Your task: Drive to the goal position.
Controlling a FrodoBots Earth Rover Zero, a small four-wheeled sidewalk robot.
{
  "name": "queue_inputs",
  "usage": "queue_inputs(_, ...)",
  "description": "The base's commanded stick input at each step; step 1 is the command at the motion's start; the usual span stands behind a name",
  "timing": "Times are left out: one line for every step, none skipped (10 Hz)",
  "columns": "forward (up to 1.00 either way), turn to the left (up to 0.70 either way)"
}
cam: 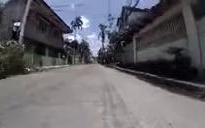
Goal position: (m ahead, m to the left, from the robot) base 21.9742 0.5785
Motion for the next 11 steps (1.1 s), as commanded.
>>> queue_inputs(1.0, 0.09)
queue_inputs(1.0, 0.09)
queue_inputs(1.0, 0.09)
queue_inputs(1.0, 0.09)
queue_inputs(1.0, 0.09)
queue_inputs(1.0, 0.02)
queue_inputs(1.0, -0.29)
queue_inputs(1.0, -0.31)
queue_inputs(1.0, -0.31)
queue_inputs(1.0, -0.31)
queue_inputs(1.0, -0.31)
